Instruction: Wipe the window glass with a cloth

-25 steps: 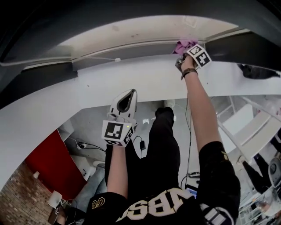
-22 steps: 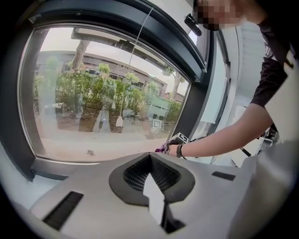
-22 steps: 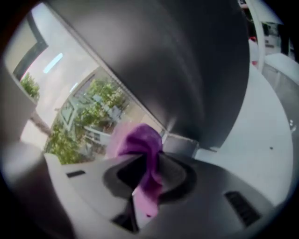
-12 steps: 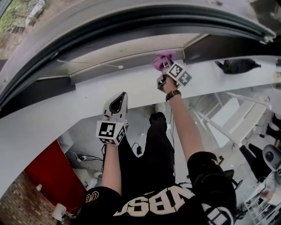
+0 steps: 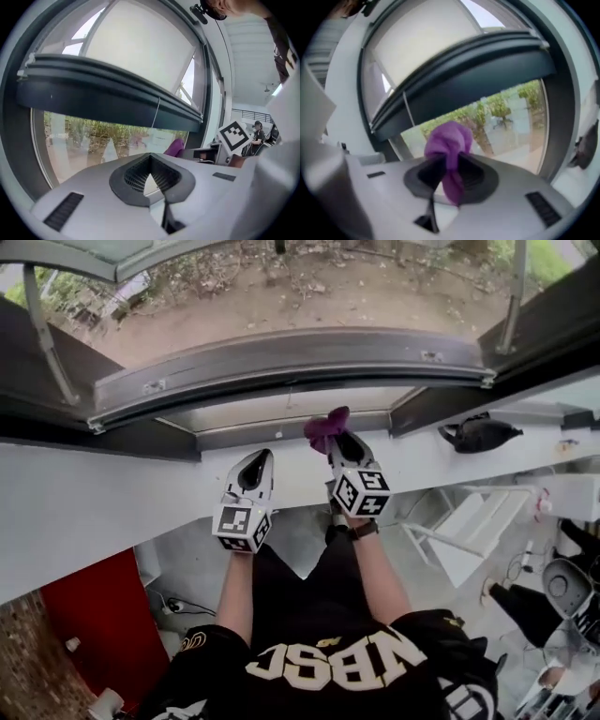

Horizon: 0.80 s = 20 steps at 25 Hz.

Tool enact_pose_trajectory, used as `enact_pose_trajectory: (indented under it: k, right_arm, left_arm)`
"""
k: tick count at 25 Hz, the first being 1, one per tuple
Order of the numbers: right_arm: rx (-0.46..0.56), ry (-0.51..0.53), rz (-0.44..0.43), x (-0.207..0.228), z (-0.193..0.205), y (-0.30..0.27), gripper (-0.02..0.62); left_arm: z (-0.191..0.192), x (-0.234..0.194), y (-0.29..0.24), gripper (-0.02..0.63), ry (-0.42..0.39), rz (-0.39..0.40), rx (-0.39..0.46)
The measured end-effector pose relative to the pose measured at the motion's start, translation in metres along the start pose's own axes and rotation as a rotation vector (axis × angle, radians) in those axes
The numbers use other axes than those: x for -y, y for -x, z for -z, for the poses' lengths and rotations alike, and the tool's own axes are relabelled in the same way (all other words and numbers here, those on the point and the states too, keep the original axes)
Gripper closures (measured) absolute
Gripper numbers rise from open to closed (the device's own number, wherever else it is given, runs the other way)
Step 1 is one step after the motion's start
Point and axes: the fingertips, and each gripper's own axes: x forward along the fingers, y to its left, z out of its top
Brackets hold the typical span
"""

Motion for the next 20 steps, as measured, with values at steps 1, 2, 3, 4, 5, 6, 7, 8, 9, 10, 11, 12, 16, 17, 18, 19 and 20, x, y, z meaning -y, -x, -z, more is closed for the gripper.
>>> enact_pose_trajectory:
  k: [1,2,3,4,5,6,7,8,9,10,11,12,16,17,18,19,20]
  right_arm:
    - [0.031,0.037,-0.007,-0.02,-0.018,0.008,0.509]
    - [0.064,0.071,-0.013,-0.038,-0.035,0.016,0.509]
    - [0.097,0.102,-0.018,-0.055,-0.05,0.023,0.509]
    - [0.129,0.128,-0.022,-0.07,-0.064,0.03,0.509]
    - [0.159,0.151,-0.026,-0.084,-0.076,0.037,0.509]
    - [0.184,0.173,-0.029,-0.097,-0.087,0.044,0.509]
    - [0.204,0.194,-0.034,-0.109,-0.095,0.049,0.509]
    - [0.222,0.215,-0.04,-0.12,-0.104,0.053,0.509]
    - [0.239,0.233,-0.048,-0.13,-0.112,0.056,0.509]
    - [0.258,0.249,-0.057,-0.139,-0.12,0.058,0.509]
    - [0.278,0.259,-0.067,-0.148,-0.129,0.06,0.509]
    - [0.298,0.266,-0.077,-0.156,-0.138,0.06,0.509]
    - [0.356,0.289,-0.1,-0.18,-0.164,0.059,0.509]
    - [0.362,0.29,-0.101,-0.183,-0.167,0.059,0.509]
    - [0.365,0.291,-0.102,-0.186,-0.17,0.058,0.509]
    - [0.366,0.293,-0.104,-0.188,-0.172,0.058,0.509]
    - [0.367,0.297,-0.105,-0.19,-0.173,0.058,0.509]
  left_arm:
    - [-0.015,-0.002,0.006,0.583,-0.008,0.001,0.023]
    - [-0.03,-0.003,0.01,0.583,-0.02,0.003,0.046]
    - [-0.046,-0.005,0.014,0.583,-0.034,0.005,0.071]
    - [-0.061,-0.006,0.017,0.583,-0.049,0.006,0.095]
    - [-0.076,-0.006,0.021,0.583,-0.062,0.008,0.119]
    - [-0.091,-0.006,0.026,0.583,-0.075,0.01,0.143]
    - [-0.105,-0.007,0.03,0.583,-0.085,0.01,0.165]
    - [-0.117,-0.008,0.034,0.583,-0.094,0.008,0.183]
    - [-0.127,-0.009,0.038,0.583,-0.101,0.005,0.196]
    - [-0.135,-0.011,0.04,0.583,-0.105,0.002,0.207]
    - [-0.142,-0.013,0.042,0.583,-0.109,-0.002,0.219]
    - [-0.149,-0.015,0.044,0.583,-0.114,-0.008,0.232]
    - [-0.184,-0.02,0.054,0.583,-0.144,-0.028,0.286]
    - [-0.19,-0.02,0.056,0.583,-0.156,-0.03,0.298]
    - [-0.196,-0.02,0.058,0.583,-0.167,-0.031,0.31]
    - [-0.201,-0.02,0.059,0.583,-0.174,-0.032,0.321]
    - [-0.204,-0.02,0.059,0.583,-0.176,-0.033,0.33]
